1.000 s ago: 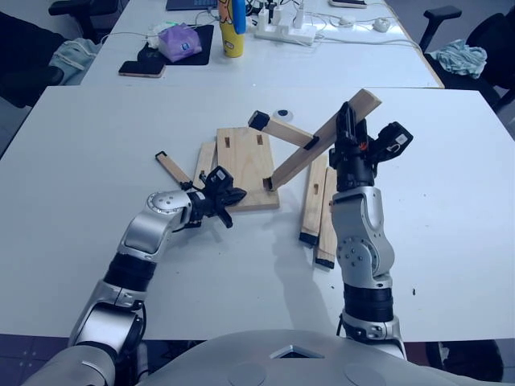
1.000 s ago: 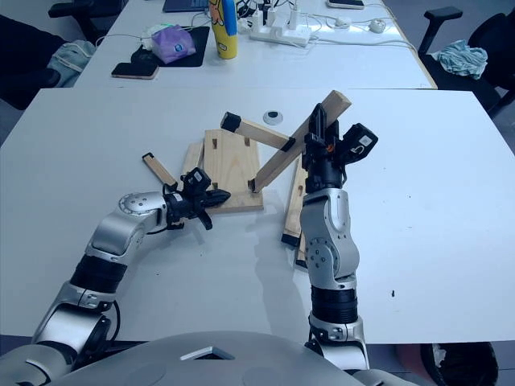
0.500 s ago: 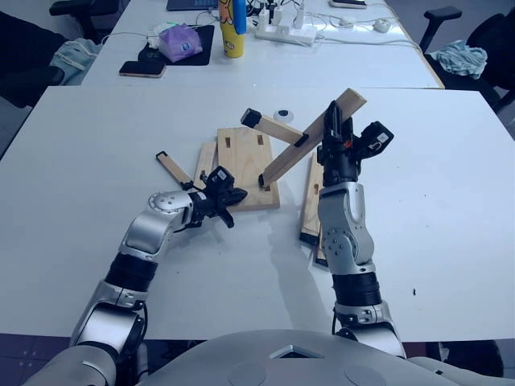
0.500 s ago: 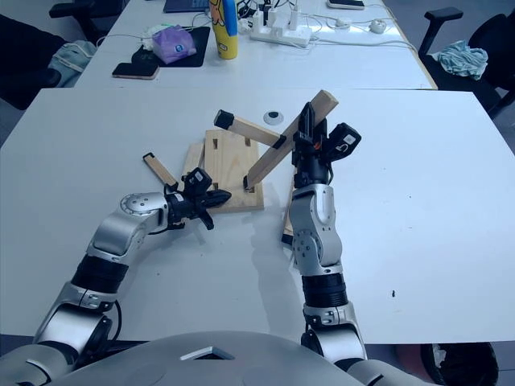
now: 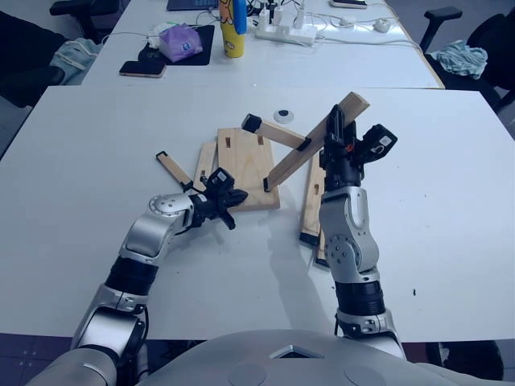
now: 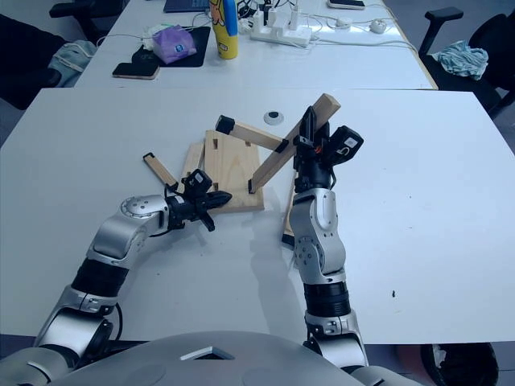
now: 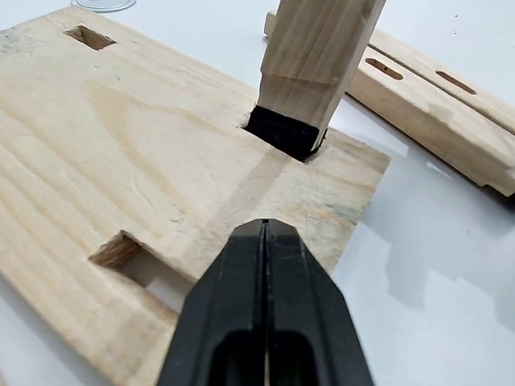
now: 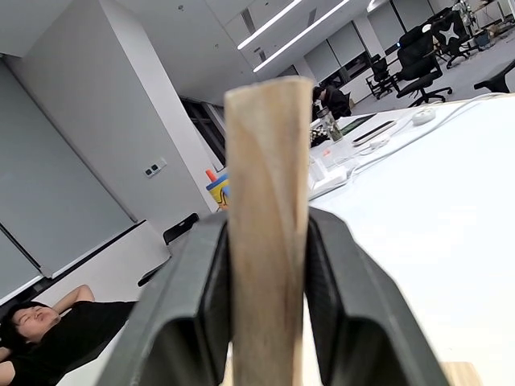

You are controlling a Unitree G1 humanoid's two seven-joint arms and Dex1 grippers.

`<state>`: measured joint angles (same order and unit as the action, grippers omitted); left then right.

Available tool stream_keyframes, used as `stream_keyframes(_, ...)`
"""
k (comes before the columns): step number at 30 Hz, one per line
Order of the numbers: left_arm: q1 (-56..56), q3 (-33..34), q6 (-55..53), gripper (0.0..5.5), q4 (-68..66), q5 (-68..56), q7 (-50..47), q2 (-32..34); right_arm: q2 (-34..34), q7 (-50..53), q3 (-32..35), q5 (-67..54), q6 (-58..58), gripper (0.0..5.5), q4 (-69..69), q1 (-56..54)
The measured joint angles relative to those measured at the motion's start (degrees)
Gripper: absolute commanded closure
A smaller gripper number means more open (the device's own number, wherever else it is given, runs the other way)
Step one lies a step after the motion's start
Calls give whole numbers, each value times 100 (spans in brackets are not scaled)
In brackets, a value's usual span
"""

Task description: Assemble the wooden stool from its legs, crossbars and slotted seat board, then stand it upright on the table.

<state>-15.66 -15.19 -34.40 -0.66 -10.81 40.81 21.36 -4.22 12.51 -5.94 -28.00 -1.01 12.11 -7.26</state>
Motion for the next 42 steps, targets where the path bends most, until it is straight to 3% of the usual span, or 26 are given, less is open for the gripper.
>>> stream_keyframes(15,-365,-280,-34,550,-230,19,421,186,23,-32,-526,1054,-1260,445,-1061,-305)
stream_keyframes(25,-2,-193,-185,550,209,-39,83,62,68,-317,-1040,1764,-1123,445,-902,-118)
stream_keyframes(42,369,-172,-403,550,706,-57,-293,-83,143,-749,-1198,2094,-902,445,-369,494)
